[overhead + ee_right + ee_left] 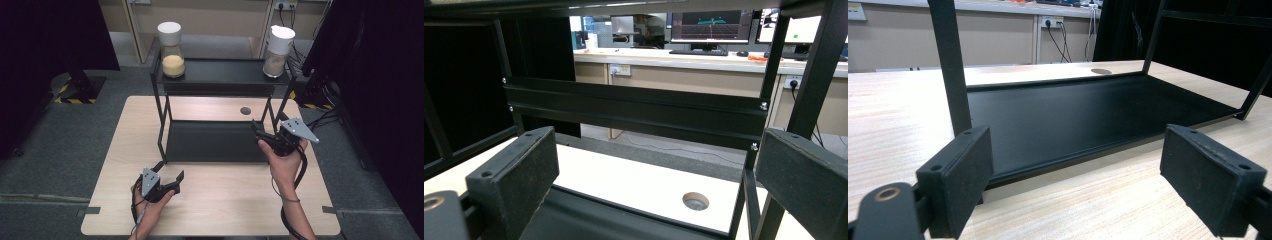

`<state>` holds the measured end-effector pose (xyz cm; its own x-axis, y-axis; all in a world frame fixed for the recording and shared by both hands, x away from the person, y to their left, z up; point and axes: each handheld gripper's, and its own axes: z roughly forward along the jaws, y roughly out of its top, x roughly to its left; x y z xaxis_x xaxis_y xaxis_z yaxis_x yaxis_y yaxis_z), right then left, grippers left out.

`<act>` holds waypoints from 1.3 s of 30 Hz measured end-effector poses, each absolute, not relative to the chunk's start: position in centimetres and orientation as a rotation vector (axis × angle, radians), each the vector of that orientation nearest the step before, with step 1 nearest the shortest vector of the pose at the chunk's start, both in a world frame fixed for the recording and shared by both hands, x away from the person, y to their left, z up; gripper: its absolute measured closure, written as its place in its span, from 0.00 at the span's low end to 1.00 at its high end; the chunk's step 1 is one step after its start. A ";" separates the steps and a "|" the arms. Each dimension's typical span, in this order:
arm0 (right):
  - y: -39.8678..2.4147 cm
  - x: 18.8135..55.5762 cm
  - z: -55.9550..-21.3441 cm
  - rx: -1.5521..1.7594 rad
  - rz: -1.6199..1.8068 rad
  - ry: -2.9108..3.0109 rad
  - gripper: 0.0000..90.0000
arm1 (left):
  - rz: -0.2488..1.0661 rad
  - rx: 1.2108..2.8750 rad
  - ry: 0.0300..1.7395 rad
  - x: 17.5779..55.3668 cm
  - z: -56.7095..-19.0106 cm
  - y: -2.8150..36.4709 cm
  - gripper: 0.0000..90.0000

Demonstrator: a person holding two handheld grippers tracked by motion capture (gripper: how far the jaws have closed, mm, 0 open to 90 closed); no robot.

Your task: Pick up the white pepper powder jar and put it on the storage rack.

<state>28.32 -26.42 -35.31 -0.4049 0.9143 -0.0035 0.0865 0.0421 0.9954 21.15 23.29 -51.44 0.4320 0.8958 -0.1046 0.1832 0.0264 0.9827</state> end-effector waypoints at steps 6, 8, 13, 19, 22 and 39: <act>-26.5 28.1 -35.8 1.038 1.442 1.608 0.04 | 0.731 1.463 1.014 21.2 -51.5 23.3 0.15; -26.5 28.1 -36.0 1.038 1.441 1.610 0.04 | 0.731 1.463 1.014 21.1 -51.5 23.3 0.15; -26.5 27.9 -36.5 1.048 1.443 1.619 0.04 | 0.732 1.463 1.014 21.1 -51.5 23.3 0.15; -26.6 27.7 -37.3 1.057 1.442 1.633 0.04 | 0.731 1.463 1.015 21.1 -51.5 23.3 0.15; -26.6 27.6 -37.6 1.062 1.440 1.638 0.04 | 0.731 1.461 1.015 21.1 -51.5 23.3 0.15; -27.1 27.1 -38.9 1.091 1.434 1.646 0.04 | 0.730 1.461 1.015 21.1 -51.5 23.3 0.15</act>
